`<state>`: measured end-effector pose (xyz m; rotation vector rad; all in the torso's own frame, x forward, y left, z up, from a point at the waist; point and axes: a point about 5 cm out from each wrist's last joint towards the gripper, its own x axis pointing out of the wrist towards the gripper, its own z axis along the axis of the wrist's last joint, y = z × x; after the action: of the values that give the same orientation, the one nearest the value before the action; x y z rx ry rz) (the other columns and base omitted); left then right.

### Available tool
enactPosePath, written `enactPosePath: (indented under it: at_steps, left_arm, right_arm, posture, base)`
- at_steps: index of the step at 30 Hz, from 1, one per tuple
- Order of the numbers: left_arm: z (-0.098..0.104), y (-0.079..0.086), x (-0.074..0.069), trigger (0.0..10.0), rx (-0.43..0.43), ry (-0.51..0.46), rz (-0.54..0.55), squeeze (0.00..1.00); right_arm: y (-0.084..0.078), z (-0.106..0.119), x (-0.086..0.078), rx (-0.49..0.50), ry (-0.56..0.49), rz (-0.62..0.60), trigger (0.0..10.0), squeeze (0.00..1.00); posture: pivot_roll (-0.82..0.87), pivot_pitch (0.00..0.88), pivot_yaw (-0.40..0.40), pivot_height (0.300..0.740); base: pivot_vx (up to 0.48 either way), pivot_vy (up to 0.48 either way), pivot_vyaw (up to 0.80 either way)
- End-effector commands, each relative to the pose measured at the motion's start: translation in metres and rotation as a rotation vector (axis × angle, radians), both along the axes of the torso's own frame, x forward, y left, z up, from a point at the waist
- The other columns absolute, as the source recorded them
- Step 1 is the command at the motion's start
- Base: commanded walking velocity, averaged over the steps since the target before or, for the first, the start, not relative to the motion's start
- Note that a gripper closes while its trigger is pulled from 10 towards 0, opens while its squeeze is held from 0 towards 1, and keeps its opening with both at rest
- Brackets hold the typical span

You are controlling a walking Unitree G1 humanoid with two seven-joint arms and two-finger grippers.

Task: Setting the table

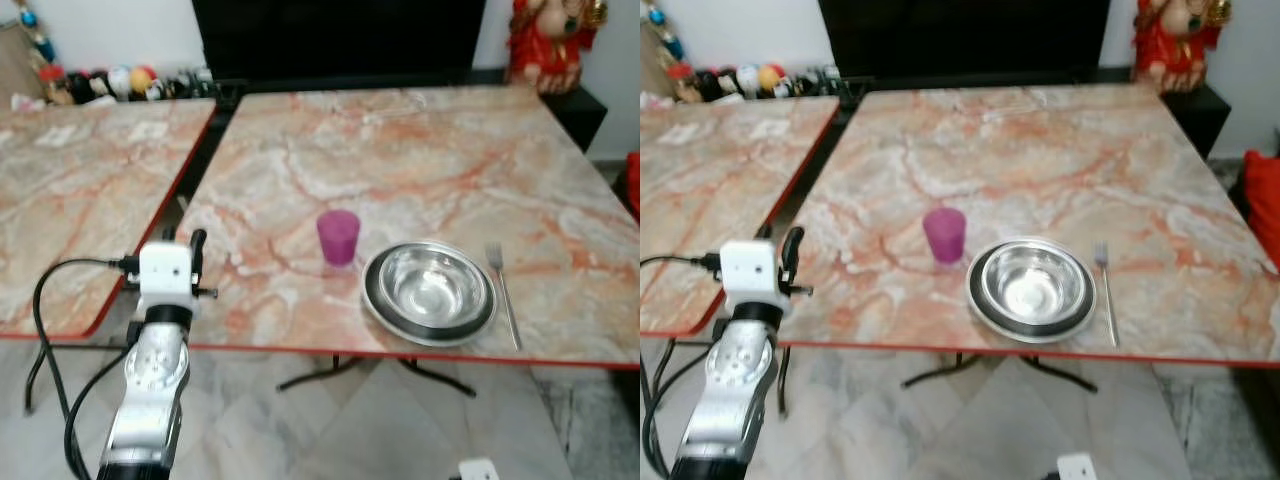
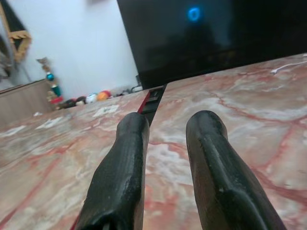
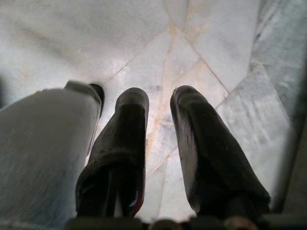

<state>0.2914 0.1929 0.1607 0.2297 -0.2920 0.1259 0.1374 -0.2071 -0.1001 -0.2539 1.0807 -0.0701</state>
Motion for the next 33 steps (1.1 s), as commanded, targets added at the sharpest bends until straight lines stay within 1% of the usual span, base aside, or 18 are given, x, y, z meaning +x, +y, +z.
enactPosePath:
  at_steps: [1, 19, 26, 29, 33]
  left_arm:
    - [0.0024, 0.0071, -0.0009, 10.0, 0.006, -0.004, 0.019, 0.00]
    - [0.0025, 0.0094, -0.0009, 10.0, 0.007, -0.004, 0.028, 0.00]
    - [0.0023, 0.0093, -0.0003, 10.0, 0.008, -0.003, 0.029, 0.00]
    - [0.0021, 0.0093, -0.0002, 10.0, 0.008, -0.002, 0.030, 0.00]
    - [0.0020, 0.0095, 0.0001, 10.0, 0.009, -0.001, 0.030, 0.00]
  right_arm:
    - [0.0065, 0.0001, 0.0032, 0.017, -0.010, 0.005, 10.0, 0.00]
    - [0.0074, 0.0003, 0.0039, 0.021, -0.011, 0.017, 10.0, 0.00]
    - [0.0083, 0.0006, 0.0052, 0.024, -0.009, 0.048, 10.0, 0.00]
    - [0.0083, 0.0007, 0.0057, 0.016, -0.004, 0.069, 10.0, 0.00]
    - [0.0083, 0.0008, 0.0058, 0.022, -0.009, 0.052, 10.0, 0.00]
  posture:
    - [-0.04, 0.025, 0.029, 0.740]
    - [-0.03, 0.022, 0.029, 0.740]
    - [-0.03, 0.020, 0.029, 0.740]
    - [-0.03, 0.020, 0.028, 0.740]
    - [-0.03, 0.020, 0.029, 0.740]
  base:
    - [0.000, 0.480, 0.00]
    - [0.000, 0.480, 0.00]
    - [0.000, 0.480, 0.00]
    - [0.000, 0.480, 0.50]
    - [0.000, 0.480, 0.00]
